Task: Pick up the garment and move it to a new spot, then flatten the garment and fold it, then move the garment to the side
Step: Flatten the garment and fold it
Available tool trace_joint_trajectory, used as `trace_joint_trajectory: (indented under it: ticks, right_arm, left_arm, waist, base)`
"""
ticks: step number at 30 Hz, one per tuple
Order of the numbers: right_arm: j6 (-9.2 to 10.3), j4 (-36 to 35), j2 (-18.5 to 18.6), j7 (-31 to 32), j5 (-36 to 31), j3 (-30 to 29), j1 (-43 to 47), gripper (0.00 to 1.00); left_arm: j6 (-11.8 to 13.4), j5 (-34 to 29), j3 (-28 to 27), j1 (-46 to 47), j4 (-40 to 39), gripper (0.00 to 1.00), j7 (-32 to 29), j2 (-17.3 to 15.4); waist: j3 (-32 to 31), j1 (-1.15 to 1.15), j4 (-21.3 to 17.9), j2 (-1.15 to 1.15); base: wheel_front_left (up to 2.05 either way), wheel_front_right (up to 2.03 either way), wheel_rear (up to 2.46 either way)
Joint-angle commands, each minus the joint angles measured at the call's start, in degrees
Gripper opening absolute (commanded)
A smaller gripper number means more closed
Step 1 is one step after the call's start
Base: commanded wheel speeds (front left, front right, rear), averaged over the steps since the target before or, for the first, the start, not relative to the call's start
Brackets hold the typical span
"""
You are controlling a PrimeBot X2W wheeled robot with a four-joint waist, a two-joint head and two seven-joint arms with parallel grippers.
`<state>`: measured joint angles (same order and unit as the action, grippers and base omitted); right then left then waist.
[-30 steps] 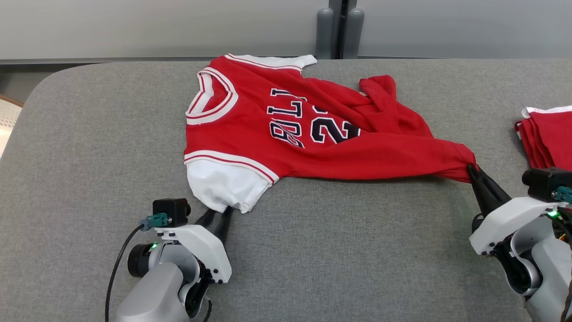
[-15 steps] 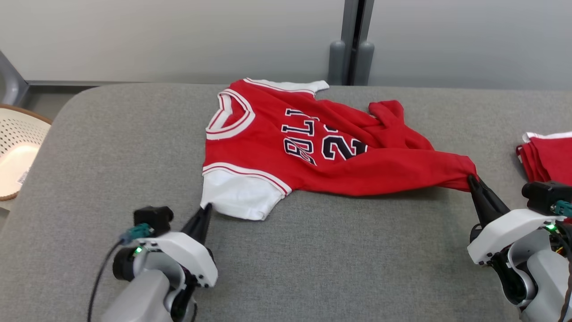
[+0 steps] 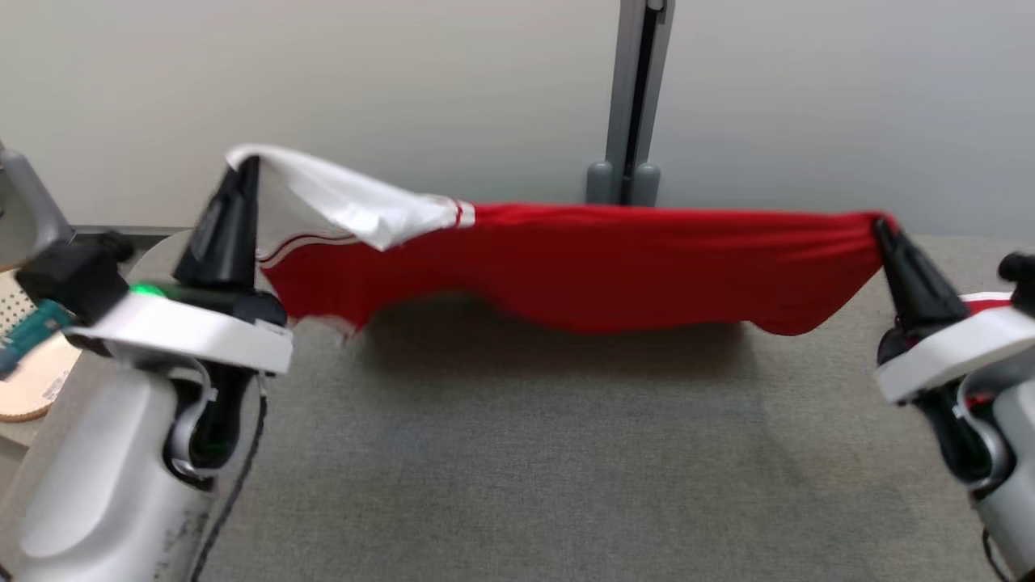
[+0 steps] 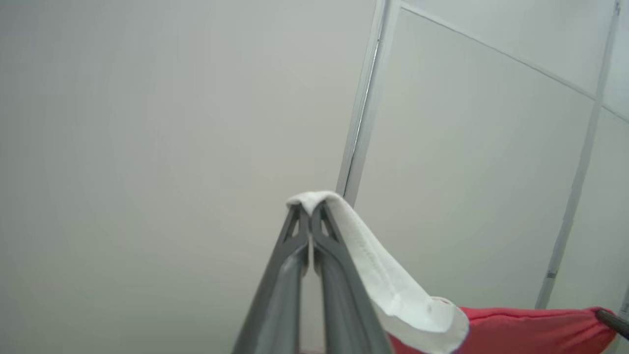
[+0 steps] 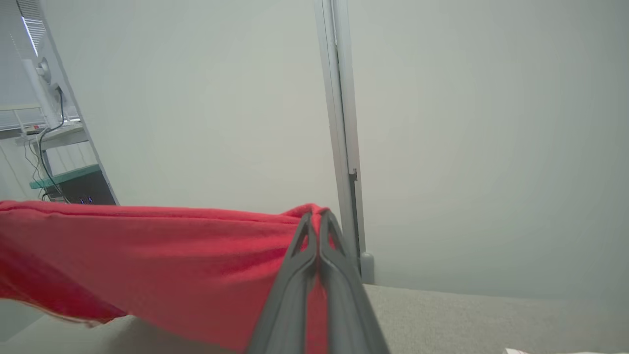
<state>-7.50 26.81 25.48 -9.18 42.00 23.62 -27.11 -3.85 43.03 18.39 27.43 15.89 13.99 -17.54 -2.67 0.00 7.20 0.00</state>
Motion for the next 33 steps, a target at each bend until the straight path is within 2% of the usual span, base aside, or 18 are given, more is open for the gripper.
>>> trace_joint_trajectory:
  ticks: [1, 6, 9, 13, 16, 21, 25, 29, 33]
  right_arm:
    - [0.03, -0.56, 0.68, -0.53, -0.77, -0.35, -0.78, 0.0]
    - [0.03, -4.51, 1.95, -0.2, -4.22, -3.1, -4.09, 0.0]
    - [0.04, -6.22, 1.4, 1.04, -6.94, -7.49, -5.07, 0.0]
    - [0.07, -9.5, -2.6, 3.85, -14.15, -15.41, -4.67, 0.0]
    - [0.07, -14.38, -5.15, 7.35, -19.25, -18.21, -2.8, 0.0]
    - [0.07, -21.78, -8.18, 13.68, -23.73, -21.34, -0.12, 0.0]
    - [0.07, -25.04, -8.56, 18.18, -25.52, -22.23, -0.51, 0.0]
    - [0.07, -25.34, -6.77, 22.13, -25.49, -19.73, -5.85, 0.0]
    - [0.07, -19.73, -4.7, 22.98, -28.04, -12.58, -16.51, 0.0]
  left_arm:
    - [0.72, 0.38, -0.77, 0.59, -1.79, 0.0, -0.3, -0.84]
    - [4.72, 1.75, -4.12, 2.47, -14.05, 0.0, -4.21, -3.19]
    - [6.87, 1.66, -5.53, 4.06, -19.08, 0.0, -6.27, -4.57]
    - [9.16, 1.63, -6.89, 5.72, -22.97, 0.0, -8.56, -5.86]
    - [10.07, 2.61, -7.34, 6.01, -24.98, 0.0, -10.27, -6.26]
    - [10.55, 3.05, -7.01, 6.22, -25.78, 0.0, -12.39, -6.92]
    - [10.79, 3.44, -7.07, 7.73, -24.09, 0.0, -13.7, -7.57]
    - [9.25, 2.94, -6.56, 12.2, -19.77, 0.0, -15.63, -9.0]
    - [7.2, 1.56, -7.2, 18.67, -11.54, 0.0, -14.9, -11.01]
  waist:
    - [-0.67, 0.0, -0.62, 0.0]
    - [-2.05, 0.0, -1.56, 0.0]
    - [-2.69, 0.0, -2.05, 0.0]
    - [-3.12, 0.0, -2.64, 0.0]
    - [-2.84, 0.0, -3.0, 0.0]
    - [-1.55, 0.0, -3.41, 0.0]
    - [0.55, 0.0, -3.6, 0.0]
    - [5.34, 0.0, -3.89, 0.0]
    - [11.44, 0.0, -5.36, 0.0]
  base:
    - [0.0, 0.0, 0.0]
    - [0.0, 0.0, 0.0]
    - [0.0, 0.0, 0.0]
    - [0.0, 0.0, 0.0]
    - [0.0, 0.0, 0.0]
    - [0.0, 0.0, 0.0]
    - [0.0, 0.0, 0.0]
    - [0.0, 0.0, 0.0]
    - [0.0, 0.0, 0.0]
